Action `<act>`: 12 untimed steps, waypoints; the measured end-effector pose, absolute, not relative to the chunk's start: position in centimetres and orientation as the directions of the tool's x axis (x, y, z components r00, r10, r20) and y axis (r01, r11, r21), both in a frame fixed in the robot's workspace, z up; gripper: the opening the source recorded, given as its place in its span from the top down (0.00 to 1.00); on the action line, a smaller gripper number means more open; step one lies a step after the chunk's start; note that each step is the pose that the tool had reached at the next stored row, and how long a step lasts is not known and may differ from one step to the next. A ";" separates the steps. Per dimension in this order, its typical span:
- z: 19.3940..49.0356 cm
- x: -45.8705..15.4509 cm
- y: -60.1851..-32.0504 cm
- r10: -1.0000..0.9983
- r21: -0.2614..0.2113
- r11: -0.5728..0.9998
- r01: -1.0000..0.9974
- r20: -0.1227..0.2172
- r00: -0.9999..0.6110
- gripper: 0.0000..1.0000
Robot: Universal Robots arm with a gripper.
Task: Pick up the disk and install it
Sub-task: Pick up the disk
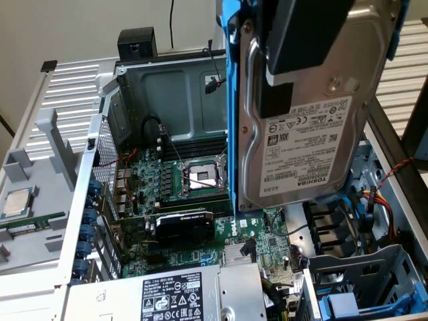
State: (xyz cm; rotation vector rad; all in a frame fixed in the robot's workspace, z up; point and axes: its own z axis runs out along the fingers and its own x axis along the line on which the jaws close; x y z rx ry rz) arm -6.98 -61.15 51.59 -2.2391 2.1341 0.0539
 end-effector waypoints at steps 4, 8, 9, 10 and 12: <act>51.6 -6.3 -62.0 -0.997 -0.011 -0.048 -0.999 -0.059 0.048 0.63; 51.7 -5.5 -62.5 -0.997 -0.011 -0.048 -0.999 -0.059 0.048 0.63; 51.7 -5.2 -62.7 -0.997 -0.011 -0.048 -0.999 -0.059 0.048 0.63; 51.6 -5.0 -62.8 -0.997 -0.011 -0.048 -0.999 -0.059 0.048 0.63; 51.7 -4.5 -63.1 -0.997 -0.011 -0.048 -0.999 -0.059 0.048 0.63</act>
